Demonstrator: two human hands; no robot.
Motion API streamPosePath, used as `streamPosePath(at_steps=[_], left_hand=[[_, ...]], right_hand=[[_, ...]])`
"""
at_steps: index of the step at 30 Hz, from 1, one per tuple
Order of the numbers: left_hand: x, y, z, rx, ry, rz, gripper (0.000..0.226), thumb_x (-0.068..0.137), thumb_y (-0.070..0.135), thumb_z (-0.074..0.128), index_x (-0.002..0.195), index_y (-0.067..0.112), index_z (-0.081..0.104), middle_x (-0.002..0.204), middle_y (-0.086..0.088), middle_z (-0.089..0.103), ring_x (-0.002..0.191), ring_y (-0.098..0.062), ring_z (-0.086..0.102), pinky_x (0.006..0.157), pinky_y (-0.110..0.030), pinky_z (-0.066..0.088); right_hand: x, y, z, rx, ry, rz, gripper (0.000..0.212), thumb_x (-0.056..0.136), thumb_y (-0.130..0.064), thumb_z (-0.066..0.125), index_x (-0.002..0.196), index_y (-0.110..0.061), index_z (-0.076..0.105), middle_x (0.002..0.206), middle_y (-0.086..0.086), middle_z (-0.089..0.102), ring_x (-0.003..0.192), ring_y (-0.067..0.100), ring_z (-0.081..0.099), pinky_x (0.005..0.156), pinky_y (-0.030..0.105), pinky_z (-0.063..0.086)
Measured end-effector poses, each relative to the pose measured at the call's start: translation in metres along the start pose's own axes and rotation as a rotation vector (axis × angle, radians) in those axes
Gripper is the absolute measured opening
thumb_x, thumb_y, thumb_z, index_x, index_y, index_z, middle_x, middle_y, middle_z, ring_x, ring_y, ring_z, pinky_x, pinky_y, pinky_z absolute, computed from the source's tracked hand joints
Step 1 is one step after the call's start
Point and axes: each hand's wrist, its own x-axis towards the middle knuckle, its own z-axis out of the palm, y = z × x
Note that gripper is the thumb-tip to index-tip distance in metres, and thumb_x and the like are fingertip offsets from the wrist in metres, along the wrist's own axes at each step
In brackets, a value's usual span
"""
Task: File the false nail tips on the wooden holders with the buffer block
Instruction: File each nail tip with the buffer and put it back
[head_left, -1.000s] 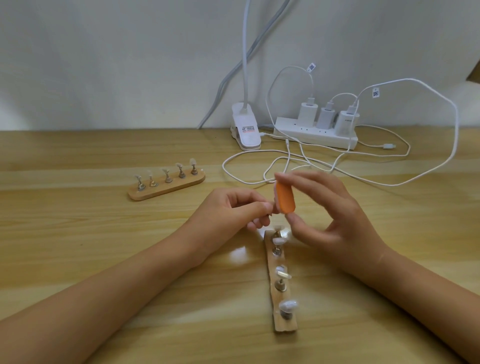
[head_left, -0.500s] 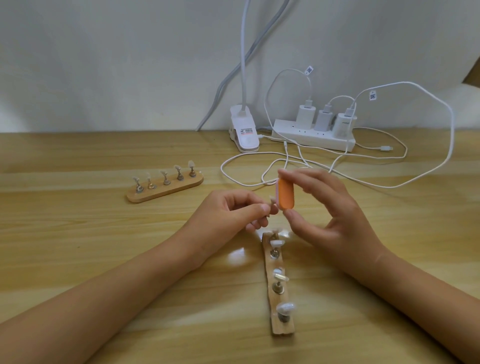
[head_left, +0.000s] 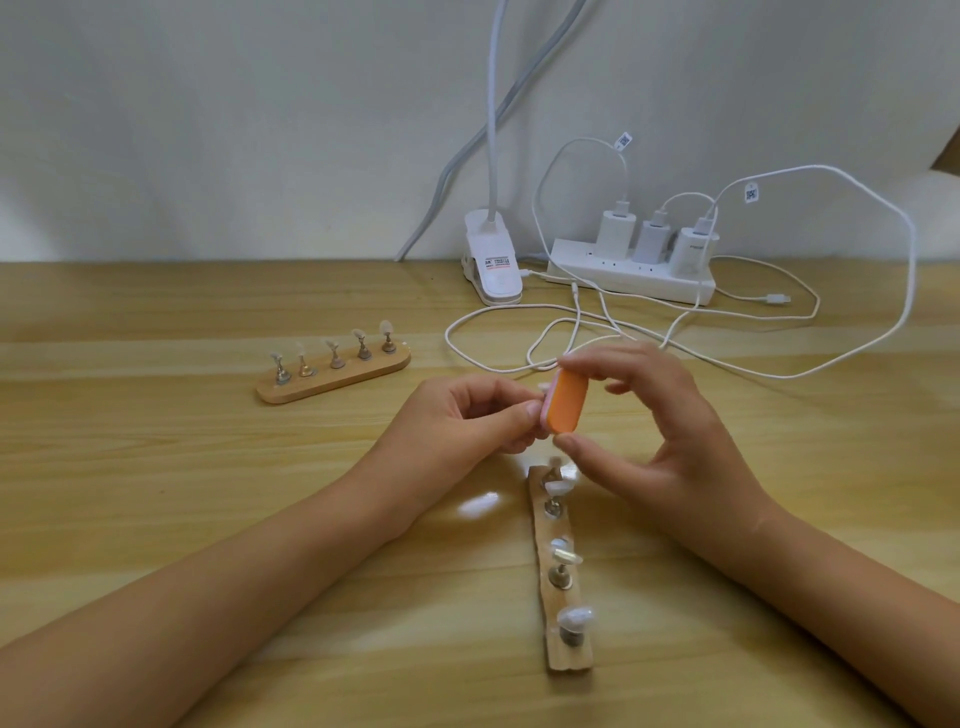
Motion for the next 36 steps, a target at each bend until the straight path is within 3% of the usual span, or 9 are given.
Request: streamPosePath(at_steps=[5, 8, 11, 15, 19, 24, 27, 32, 36], left_hand=[[0.0004, -0.0006, -0.0006, -0.041, -0.010, 0.002, 0.009, 0.077, 0.020, 0.070, 0.084, 0.016, 0.074, 0.078, 0.000, 0.074, 0.076, -0.005, 0.068, 0.071, -0.014, 0.051], [0.0005, -0.0016, -0.0008, -0.055, -0.029, 0.002, 0.011, 0.075, 0.022, 0.069, 0.084, 0.017, 0.073, 0.076, 0.003, 0.073, 0.073, -0.004, 0.067, 0.070, -0.014, 0.051], [0.0007, -0.0017, -0.0010, -0.056, -0.028, -0.004, 0.006, 0.080, 0.016, 0.069, 0.085, 0.012, 0.073, 0.078, 0.001, 0.075, 0.073, -0.003, 0.068, 0.069, -0.012, 0.050], [-0.0002, -0.0003, -0.0001, -0.070, -0.036, -0.002, 0.012, 0.075, 0.023, 0.069, 0.083, 0.015, 0.072, 0.077, 0.002, 0.073, 0.072, -0.005, 0.067, 0.069, -0.014, 0.051], [-0.0003, 0.0008, 0.0001, -0.081, -0.039, -0.008, 0.003, 0.081, 0.014, 0.068, 0.082, 0.014, 0.070, 0.074, 0.002, 0.073, 0.069, -0.003, 0.067, 0.066, -0.011, 0.049], [-0.0014, 0.0016, -0.0001, -0.061, -0.043, -0.002, 0.005, 0.085, 0.010, 0.066, 0.084, 0.012, 0.070, 0.073, 0.001, 0.072, 0.068, -0.003, 0.066, 0.065, -0.011, 0.049], [-0.0014, 0.0019, -0.0001, -0.068, -0.043, -0.010, 0.007, 0.085, 0.009, 0.066, 0.085, 0.011, 0.073, 0.072, 0.001, 0.072, 0.066, -0.003, 0.066, 0.065, -0.012, 0.049], [-0.0013, 0.0025, 0.0004, -0.059, -0.052, -0.001, 0.015, 0.076, 0.021, 0.068, 0.085, 0.009, 0.071, 0.071, 0.003, 0.071, 0.066, -0.002, 0.065, 0.065, -0.011, 0.048], [0.0006, -0.0008, -0.0006, -0.056, -0.032, -0.016, 0.007, 0.081, 0.016, 0.068, 0.085, 0.011, 0.071, 0.079, -0.002, 0.073, 0.075, -0.006, 0.068, 0.070, -0.014, 0.050]], right_hand=[[0.0006, -0.0001, -0.0020, 0.030, 0.013, 0.015, 0.046, 0.083, -0.034, 0.068, 0.126, -0.020, 0.057, 0.123, -0.004, 0.060, 0.119, 0.020, 0.055, 0.096, 0.038, 0.047], [-0.0005, -0.0002, -0.0004, -0.014, -0.054, -0.056, 0.048, 0.085, -0.030, 0.071, 0.128, -0.015, 0.059, 0.124, 0.000, 0.061, 0.120, 0.019, 0.055, 0.101, 0.035, 0.043], [0.0011, 0.0011, -0.0023, 0.005, 0.019, 0.010, 0.048, 0.084, -0.026, 0.073, 0.128, -0.014, 0.058, 0.125, -0.001, 0.060, 0.122, 0.017, 0.054, 0.100, 0.041, 0.046], [-0.0006, -0.0010, -0.0011, -0.077, -0.024, -0.093, 0.046, 0.085, -0.028, 0.069, 0.128, -0.014, 0.058, 0.125, -0.002, 0.060, 0.120, 0.015, 0.053, 0.104, 0.033, 0.039], [0.0012, -0.0010, -0.0013, -0.083, 0.064, -0.022, 0.045, 0.081, -0.026, 0.073, 0.122, -0.014, 0.060, 0.120, -0.007, 0.059, 0.115, 0.005, 0.047, 0.097, 0.046, 0.043], [0.0005, -0.0020, -0.0027, -0.061, 0.059, -0.049, 0.043, 0.081, -0.033, 0.070, 0.119, -0.021, 0.056, 0.118, -0.012, 0.056, 0.112, 0.001, 0.047, 0.096, 0.032, 0.039], [0.0018, -0.0010, -0.0061, 0.011, 0.090, 0.014, 0.043, 0.080, -0.037, 0.069, 0.119, -0.027, 0.054, 0.118, -0.018, 0.055, 0.111, 0.013, 0.051, 0.094, 0.024, 0.041], [0.0008, -0.0018, -0.0028, -0.028, 0.004, -0.028, 0.044, 0.082, -0.037, 0.069, 0.122, -0.024, 0.057, 0.121, -0.013, 0.060, 0.118, 0.010, 0.051, 0.101, 0.031, 0.038], [0.0018, -0.0005, -0.0035, -0.025, 0.038, 0.024, 0.042, 0.081, -0.039, 0.067, 0.120, -0.026, 0.057, 0.119, -0.017, 0.059, 0.116, 0.000, 0.048, 0.102, 0.030, 0.037]])
